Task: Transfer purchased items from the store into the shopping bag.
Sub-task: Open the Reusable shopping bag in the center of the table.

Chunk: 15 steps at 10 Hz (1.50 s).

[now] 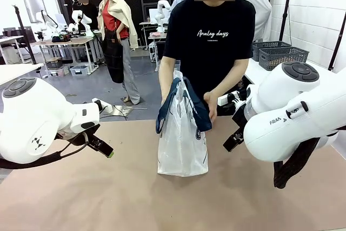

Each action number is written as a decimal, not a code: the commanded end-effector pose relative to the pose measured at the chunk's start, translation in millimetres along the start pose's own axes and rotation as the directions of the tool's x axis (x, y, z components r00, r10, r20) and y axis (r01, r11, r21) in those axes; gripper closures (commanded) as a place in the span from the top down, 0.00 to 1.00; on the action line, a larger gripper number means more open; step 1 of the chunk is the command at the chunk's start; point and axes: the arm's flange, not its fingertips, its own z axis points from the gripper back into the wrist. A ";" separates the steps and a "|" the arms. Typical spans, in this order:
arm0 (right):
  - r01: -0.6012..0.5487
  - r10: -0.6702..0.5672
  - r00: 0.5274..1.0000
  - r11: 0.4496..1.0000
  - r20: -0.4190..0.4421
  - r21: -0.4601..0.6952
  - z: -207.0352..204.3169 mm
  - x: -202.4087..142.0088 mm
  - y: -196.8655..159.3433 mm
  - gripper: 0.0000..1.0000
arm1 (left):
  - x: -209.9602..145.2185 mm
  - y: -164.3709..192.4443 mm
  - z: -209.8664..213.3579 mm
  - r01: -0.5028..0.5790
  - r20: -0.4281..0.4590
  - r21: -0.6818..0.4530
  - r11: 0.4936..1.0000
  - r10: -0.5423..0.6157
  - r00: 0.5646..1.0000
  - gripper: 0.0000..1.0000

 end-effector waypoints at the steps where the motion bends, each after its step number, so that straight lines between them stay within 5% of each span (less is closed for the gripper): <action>1: 0.000 0.000 1.000 1.000 0.000 0.000 0.0 0.0 0.0 1.00 | -0.3 1.0 0.0 -0.002 0.000 0.001 1.000 0.002 1.000 1.00; 11: 0.000 0.000 1.000 1.000 0.000 0.000 0.0 0.0 0.0 1.00 | 7.9 -3.5 1.6 0.009 -0.034 0.004 1.000 -0.009 0.999 1.00; 15: 0.060 -0.061 0.998 0.989 0.000 0.138 34.2 31.7 3.5 1.00 | 39.7 -14.3 32.3 -0.027 -0.033 -0.152 0.988 0.022 0.999 1.00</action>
